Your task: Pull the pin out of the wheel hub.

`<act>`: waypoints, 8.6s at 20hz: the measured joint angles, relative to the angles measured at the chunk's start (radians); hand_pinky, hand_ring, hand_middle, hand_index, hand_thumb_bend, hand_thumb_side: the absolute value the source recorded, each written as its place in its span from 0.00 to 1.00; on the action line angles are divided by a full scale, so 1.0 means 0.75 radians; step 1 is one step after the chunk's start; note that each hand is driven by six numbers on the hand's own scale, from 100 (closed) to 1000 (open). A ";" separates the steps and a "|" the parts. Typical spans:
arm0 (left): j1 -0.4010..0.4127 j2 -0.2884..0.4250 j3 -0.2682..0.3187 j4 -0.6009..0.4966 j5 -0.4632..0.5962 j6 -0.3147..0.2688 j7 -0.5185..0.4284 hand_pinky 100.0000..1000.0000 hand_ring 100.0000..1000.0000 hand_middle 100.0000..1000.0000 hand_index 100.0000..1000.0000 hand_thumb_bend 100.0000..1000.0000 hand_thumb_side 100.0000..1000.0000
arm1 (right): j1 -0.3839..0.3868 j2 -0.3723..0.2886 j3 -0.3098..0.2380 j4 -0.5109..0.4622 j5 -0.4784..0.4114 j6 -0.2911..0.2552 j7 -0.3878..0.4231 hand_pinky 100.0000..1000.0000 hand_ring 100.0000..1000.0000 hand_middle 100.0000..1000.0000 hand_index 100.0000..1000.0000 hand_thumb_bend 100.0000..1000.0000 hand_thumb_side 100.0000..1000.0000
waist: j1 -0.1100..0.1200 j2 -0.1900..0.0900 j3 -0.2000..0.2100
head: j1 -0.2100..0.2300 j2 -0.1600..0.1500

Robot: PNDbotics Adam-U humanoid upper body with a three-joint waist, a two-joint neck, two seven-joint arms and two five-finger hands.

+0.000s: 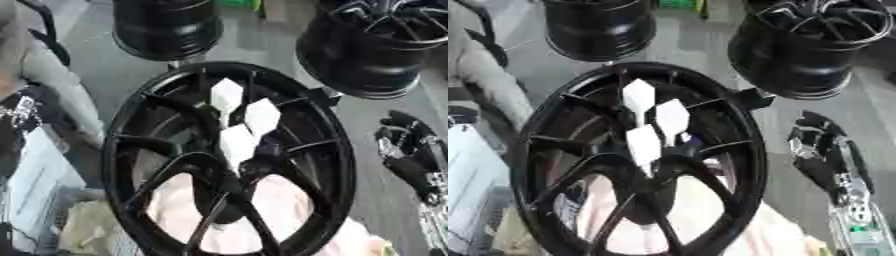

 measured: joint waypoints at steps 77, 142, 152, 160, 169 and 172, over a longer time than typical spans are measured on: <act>0.000 0.021 -0.049 0.010 -0.003 -0.024 -0.056 0.65 0.61 0.67 0.74 0.00 0.74 | -1.010 -0.515 0.792 0.199 0.033 -0.268 1.204 0.81 0.83 0.83 0.95 0.17 0.25 | -0.031 -0.001 0.075 | -0.041 0.000; 0.001 0.020 -0.050 0.009 -0.003 -0.018 -0.055 0.65 0.61 0.68 0.73 0.00 0.74 | -1.048 -0.564 0.692 0.038 0.063 -0.273 1.163 0.42 0.25 0.32 0.50 0.00 0.00 | -0.046 -0.009 0.064 | -0.054 0.000; 0.010 0.026 -0.049 0.009 -0.009 -0.012 -0.049 0.64 0.61 0.68 0.73 0.00 0.74 | -0.936 -0.773 0.559 -0.050 0.029 -0.219 1.079 0.43 0.26 0.32 0.51 0.00 0.00 | -0.058 -0.021 0.046 | -0.038 0.000; 0.011 0.026 -0.046 0.009 -0.012 -0.006 -0.040 0.64 0.61 0.69 0.73 0.00 0.74 | -0.574 -0.977 0.329 -0.056 0.047 -0.164 0.875 0.43 0.26 0.32 0.51 0.00 0.00 | -0.055 -0.022 0.038 | -0.021 0.000; 0.012 0.026 -0.031 0.009 -0.012 -0.005 -0.026 0.64 0.61 0.69 0.73 0.00 0.74 | -0.148 -0.949 -0.031 0.235 0.284 -0.052 0.504 0.70 0.66 0.67 0.83 0.00 0.02 | -0.043 -0.015 0.022 | 0.004 0.000; 0.012 0.026 -0.025 0.009 -0.012 -0.003 -0.020 0.64 0.61 0.69 0.73 0.00 0.74 | -0.064 -0.872 -0.128 0.358 0.424 0.012 0.403 0.88 0.89 0.86 0.95 0.08 0.18 | -0.038 -0.015 0.021 | 0.008 0.000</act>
